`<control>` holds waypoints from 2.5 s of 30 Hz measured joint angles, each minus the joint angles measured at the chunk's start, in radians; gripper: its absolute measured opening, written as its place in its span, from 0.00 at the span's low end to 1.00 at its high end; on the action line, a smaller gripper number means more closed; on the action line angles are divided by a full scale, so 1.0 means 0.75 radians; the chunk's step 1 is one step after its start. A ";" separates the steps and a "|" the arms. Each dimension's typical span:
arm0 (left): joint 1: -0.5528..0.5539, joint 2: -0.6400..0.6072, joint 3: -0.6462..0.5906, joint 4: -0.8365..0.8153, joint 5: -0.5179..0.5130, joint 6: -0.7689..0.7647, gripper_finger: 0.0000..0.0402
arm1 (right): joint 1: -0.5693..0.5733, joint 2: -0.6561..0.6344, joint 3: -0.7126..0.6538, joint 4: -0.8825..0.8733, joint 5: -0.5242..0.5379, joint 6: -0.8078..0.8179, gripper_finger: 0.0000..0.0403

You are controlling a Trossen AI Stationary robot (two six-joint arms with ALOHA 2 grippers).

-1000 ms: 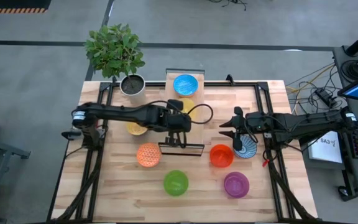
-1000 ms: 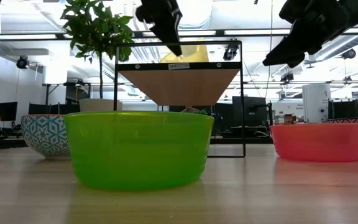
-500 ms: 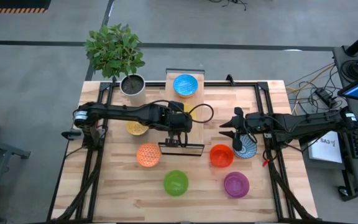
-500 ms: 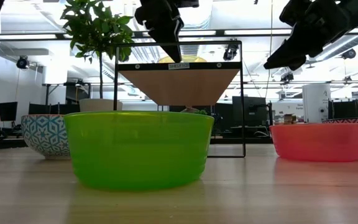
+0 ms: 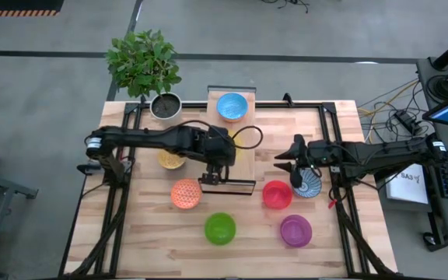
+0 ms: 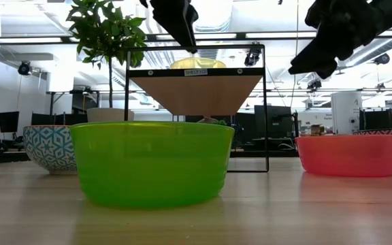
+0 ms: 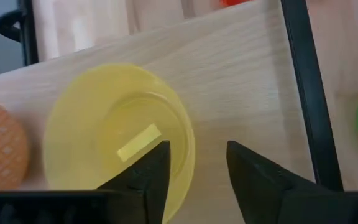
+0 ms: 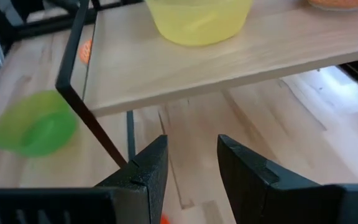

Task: Place and stack bowls onto a shelf
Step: Stack the blue patterned bowl on top of the light blue bowl on the shelf

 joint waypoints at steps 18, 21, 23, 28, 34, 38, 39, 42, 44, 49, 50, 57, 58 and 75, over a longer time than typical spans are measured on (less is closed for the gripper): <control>-0.002 -0.628 -0.759 0.763 -0.023 -0.039 0.36 | -0.004 0.170 0.231 -0.135 -0.001 0.311 0.32; -0.002 -0.747 -0.950 1.021 -0.024 -0.040 0.36 | -0.013 0.244 0.331 -0.310 -0.002 0.388 0.32; -0.002 -0.809 -1.052 1.145 -0.024 -0.040 0.36 | -0.018 0.292 0.396 -0.429 -0.001 0.469 0.32; -0.002 -0.930 -1.178 1.248 -0.027 -0.037 0.36 | -0.019 0.410 0.555 -0.735 -0.010 0.712 0.30; -0.002 -0.996 -1.242 1.253 -0.027 -0.066 0.36 | -0.018 0.529 0.688 -1.030 -0.133 0.995 0.28; -0.002 -0.997 -1.305 1.250 -0.027 -0.110 0.36 | -0.007 0.571 0.709 -1.107 -0.236 1.171 0.27; -0.002 -0.996 -1.314 1.247 -0.027 -0.109 0.36 | -0.005 0.576 0.705 -1.115 -0.253 1.207 0.28; -0.002 -1.002 -1.318 1.253 -0.027 -0.113 0.36 | 0.010 0.595 0.670 -1.177 -0.283 1.319 0.31; -0.002 -1.008 -1.316 1.245 -0.027 -0.109 0.36 | 0.015 0.617 0.644 -1.236 -0.281 1.390 0.34; -0.002 -1.020 -1.330 1.218 -0.027 -0.095 0.36 | 0.014 0.680 0.603 -1.294 -0.206 1.521 0.39; -0.002 -1.020 -1.331 1.214 -0.027 -0.095 0.36 | 0.014 0.692 0.602 -1.280 -0.191 1.538 0.40; -0.002 -1.021 -1.332 1.142 -0.027 -0.101 0.36 | 0.014 0.823 0.601 -1.264 -0.151 1.615 0.38; -0.002 -1.021 -1.332 1.135 -0.027 -0.102 0.36 | 0.014 0.842 0.601 -1.256 -0.151 1.615 0.38; -0.002 -1.021 -1.334 1.127 -0.027 -0.100 0.32 | 0.014 1.107 0.601 -1.229 -0.139 1.596 0.24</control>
